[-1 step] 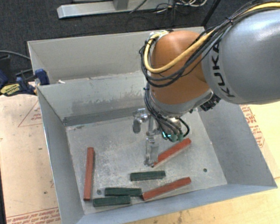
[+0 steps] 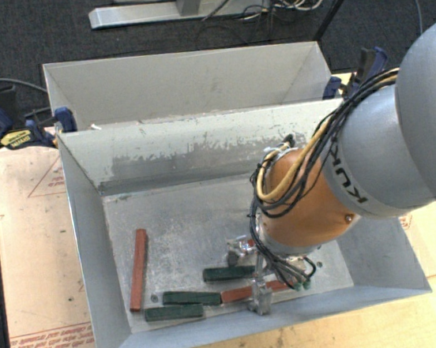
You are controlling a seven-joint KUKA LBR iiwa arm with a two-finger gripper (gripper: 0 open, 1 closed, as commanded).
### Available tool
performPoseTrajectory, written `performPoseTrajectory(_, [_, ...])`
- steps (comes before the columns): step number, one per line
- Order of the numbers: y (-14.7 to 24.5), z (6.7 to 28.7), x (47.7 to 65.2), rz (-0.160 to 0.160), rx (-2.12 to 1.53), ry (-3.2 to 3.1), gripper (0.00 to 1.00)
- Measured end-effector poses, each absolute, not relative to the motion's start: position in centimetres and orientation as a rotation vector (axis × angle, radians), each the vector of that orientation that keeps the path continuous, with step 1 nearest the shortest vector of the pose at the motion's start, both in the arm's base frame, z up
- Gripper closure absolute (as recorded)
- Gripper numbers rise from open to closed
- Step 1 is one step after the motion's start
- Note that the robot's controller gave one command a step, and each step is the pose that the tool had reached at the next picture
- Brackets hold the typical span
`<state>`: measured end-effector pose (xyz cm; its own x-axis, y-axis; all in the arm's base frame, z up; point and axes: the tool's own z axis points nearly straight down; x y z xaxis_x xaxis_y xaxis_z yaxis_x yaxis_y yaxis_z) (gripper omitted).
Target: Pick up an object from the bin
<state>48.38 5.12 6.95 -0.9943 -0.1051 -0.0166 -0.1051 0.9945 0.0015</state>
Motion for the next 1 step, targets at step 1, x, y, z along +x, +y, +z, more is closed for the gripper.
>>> performPoseTrajectory(1, [4.16, 10.02, 48.01, 0.002, 0.037, 3.139, 0.00])
